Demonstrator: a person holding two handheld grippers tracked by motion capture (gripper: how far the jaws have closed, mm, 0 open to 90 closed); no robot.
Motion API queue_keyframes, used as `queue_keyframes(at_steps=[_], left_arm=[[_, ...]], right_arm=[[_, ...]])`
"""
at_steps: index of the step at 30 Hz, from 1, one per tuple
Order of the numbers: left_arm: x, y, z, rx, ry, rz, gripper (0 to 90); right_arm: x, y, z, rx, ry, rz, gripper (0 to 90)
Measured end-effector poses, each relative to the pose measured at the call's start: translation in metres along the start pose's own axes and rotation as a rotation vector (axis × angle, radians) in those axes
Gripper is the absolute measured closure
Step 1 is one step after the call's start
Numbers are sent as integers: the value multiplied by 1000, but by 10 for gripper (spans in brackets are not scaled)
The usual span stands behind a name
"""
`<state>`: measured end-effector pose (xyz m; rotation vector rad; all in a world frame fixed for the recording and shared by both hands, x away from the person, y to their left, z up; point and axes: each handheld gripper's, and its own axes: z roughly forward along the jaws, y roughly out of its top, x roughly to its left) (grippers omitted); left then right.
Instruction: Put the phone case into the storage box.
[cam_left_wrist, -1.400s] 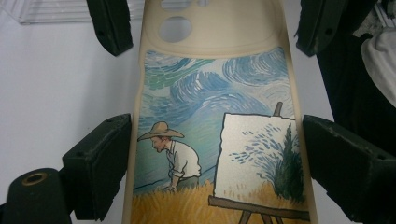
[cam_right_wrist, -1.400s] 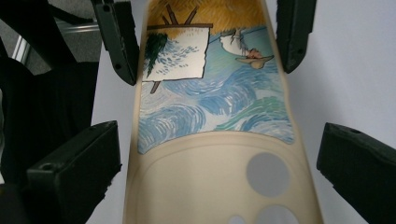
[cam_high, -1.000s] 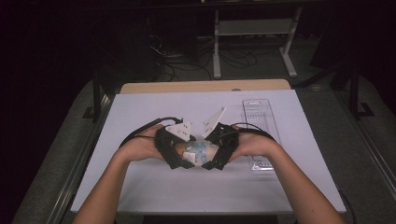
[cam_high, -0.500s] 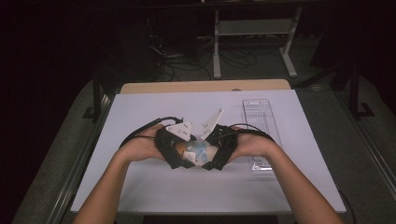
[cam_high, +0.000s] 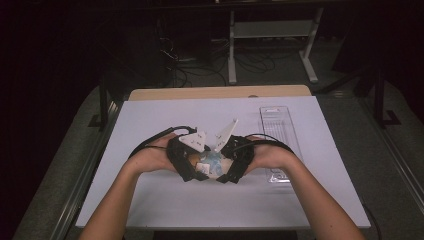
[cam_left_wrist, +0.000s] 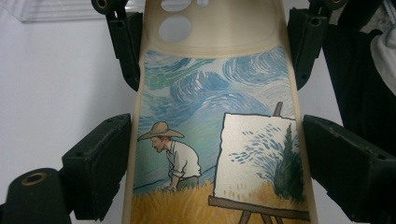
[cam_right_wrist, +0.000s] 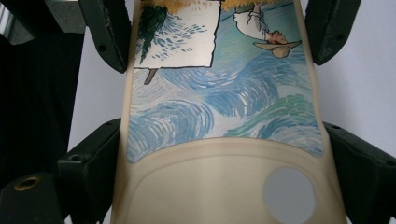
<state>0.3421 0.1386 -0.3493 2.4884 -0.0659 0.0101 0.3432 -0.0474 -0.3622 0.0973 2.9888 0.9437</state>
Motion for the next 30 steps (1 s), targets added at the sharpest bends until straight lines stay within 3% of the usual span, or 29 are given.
queue_keyframes(at_steps=[1,3,4,11,12,20,30], left_arm=[[0,0,0,6,3,15,110],[-1,-1,2,16,-1,-2,109],[0,-1,2,16,8,19,109],[-1,-2,2,10,20,15,105],[-1,-3,2,11,14,-6,104],[3,-9,-3,-14,36,-46,3],[8,-20,-19,-65,75,-109,1]], right_arm=[[0,0,1,5,-2,2,92],[0,0,2,7,2,-1,95],[1,0,2,6,2,0,96],[1,0,1,-2,-5,-3,99],[0,0,1,-3,-5,-2,98],[-1,-3,1,-12,-1,11,99],[-6,-14,-3,-42,-28,59,99]])
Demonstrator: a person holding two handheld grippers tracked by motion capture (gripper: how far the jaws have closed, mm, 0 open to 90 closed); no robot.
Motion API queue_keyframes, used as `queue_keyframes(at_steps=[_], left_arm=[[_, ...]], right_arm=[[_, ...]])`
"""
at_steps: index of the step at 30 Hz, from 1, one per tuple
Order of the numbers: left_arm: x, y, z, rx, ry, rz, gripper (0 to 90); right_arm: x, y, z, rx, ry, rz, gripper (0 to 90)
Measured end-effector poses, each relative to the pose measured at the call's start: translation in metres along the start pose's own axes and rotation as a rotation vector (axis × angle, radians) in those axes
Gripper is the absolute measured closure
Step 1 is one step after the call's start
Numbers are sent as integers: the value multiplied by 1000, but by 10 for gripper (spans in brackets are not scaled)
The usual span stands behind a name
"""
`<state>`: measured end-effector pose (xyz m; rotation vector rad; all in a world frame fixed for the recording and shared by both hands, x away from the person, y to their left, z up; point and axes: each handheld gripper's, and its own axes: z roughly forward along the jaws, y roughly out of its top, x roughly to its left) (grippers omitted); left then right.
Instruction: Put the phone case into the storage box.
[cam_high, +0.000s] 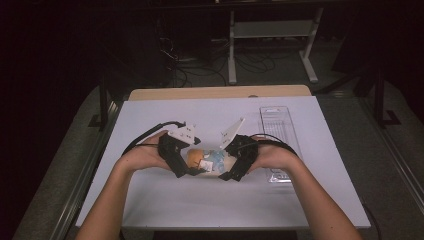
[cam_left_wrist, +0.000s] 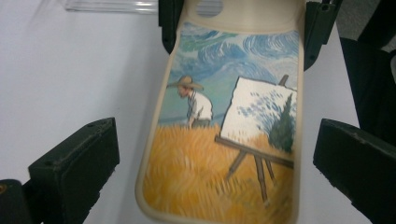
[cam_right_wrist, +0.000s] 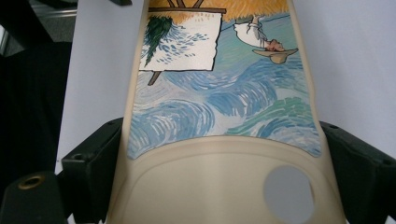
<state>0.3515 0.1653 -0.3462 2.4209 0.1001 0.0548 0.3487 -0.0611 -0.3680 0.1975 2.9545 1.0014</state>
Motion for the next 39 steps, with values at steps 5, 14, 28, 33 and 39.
queue_keyframes(at_steps=[5,14,28,33,39], left_arm=[[2,-3,-2,-6,22,-34,1],[8,-10,-9,-21,91,-94,1],[-2,-38,-20,-114,219,-221,2],[-12,-49,-18,-128,257,-255,1],[-17,-62,-12,-142,287,-311,2]], right_arm=[[-3,-4,-4,-17,-12,11,99],[-11,-11,-11,-58,-48,40,99],[-12,-30,-28,-143,-109,134,100],[-11,-33,-32,-151,-128,161,100],[-10,-36,-33,-155,-149,188,100]])
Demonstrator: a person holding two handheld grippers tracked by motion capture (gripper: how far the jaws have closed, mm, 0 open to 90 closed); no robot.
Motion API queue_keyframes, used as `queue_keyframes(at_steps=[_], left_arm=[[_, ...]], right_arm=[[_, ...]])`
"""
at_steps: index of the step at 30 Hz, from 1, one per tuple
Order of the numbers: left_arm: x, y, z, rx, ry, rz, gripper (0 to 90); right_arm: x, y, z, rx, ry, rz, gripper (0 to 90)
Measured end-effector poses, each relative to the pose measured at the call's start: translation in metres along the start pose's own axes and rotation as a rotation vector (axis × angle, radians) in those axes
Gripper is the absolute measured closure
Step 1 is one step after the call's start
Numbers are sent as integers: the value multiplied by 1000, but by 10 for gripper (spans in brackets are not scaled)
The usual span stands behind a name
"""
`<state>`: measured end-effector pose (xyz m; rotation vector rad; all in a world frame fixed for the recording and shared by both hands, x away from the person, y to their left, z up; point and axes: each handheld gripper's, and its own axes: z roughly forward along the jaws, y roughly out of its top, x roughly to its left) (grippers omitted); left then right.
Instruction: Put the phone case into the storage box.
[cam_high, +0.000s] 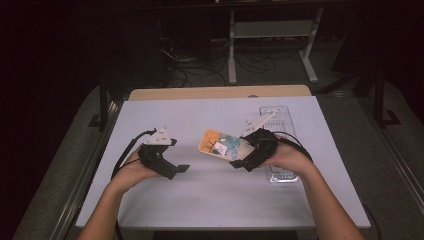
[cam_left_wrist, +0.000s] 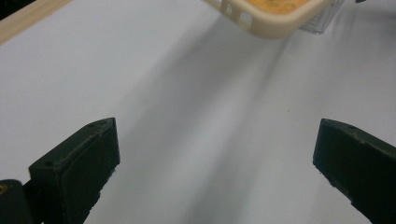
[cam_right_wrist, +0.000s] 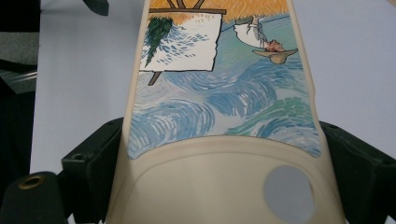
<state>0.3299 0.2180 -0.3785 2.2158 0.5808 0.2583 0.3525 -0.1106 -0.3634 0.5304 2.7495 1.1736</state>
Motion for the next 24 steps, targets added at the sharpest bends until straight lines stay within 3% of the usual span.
queue_keyframes(at_steps=[3,4,6,8,11,14,19,24], left_arm=[[-4,-6,3,13,37,-9,2],[-5,-7,3,22,52,-8,2],[-7,-11,5,31,75,-19,2],[-10,-16,7,21,91,-47,2],[-13,-22,8,13,122,-41,2],[-16,-25,11,-8,123,-68,2],[-14,-25,13,-35,149,-68,2],[-16,-25,15,-44,139,-59,2]], right_arm=[[0,-1,-1,4,-13,16,100],[1,-1,-2,5,-10,49,100],[0,-2,-3,2,-10,69,100],[-1,-3,-2,9,-13,68,100],[-1,-4,-2,10,-18,72,100],[-2,-5,-1,8,-25,85,100],[-1,-7,6,19,-33,108,100],[0,-7,11,36,-32,115,99]])
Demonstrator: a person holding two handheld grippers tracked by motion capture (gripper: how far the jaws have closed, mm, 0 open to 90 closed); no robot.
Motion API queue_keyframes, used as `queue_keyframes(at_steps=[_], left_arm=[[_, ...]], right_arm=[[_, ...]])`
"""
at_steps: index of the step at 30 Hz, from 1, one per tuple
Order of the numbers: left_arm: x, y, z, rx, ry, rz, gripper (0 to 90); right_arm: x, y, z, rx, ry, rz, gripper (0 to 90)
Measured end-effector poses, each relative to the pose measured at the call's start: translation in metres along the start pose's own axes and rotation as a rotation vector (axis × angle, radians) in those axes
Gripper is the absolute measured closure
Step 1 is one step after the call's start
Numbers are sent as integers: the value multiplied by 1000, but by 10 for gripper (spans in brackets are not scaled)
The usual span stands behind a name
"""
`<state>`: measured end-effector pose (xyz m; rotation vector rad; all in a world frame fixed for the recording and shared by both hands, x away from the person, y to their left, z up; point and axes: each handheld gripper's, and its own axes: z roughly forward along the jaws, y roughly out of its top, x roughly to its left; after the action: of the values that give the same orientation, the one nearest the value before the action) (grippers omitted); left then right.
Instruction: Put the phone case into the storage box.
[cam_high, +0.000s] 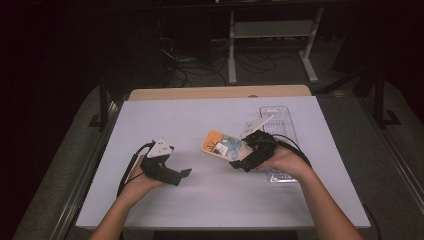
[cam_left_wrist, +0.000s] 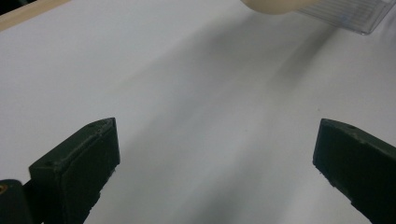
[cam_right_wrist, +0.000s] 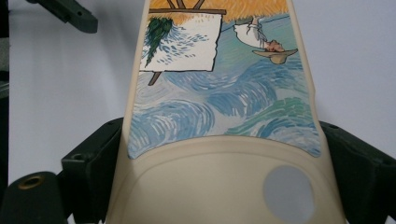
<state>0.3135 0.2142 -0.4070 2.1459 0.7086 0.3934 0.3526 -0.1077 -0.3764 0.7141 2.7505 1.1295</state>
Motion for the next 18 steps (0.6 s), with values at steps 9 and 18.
queue_keyframes(at_steps=[9,18], left_arm=[[-11,5,3,-23,-5,47,2],[-23,9,7,-22,36,157,3]], right_arm=[[-1,0,1,10,-6,13,98],[1,0,3,10,-9,4,98]])
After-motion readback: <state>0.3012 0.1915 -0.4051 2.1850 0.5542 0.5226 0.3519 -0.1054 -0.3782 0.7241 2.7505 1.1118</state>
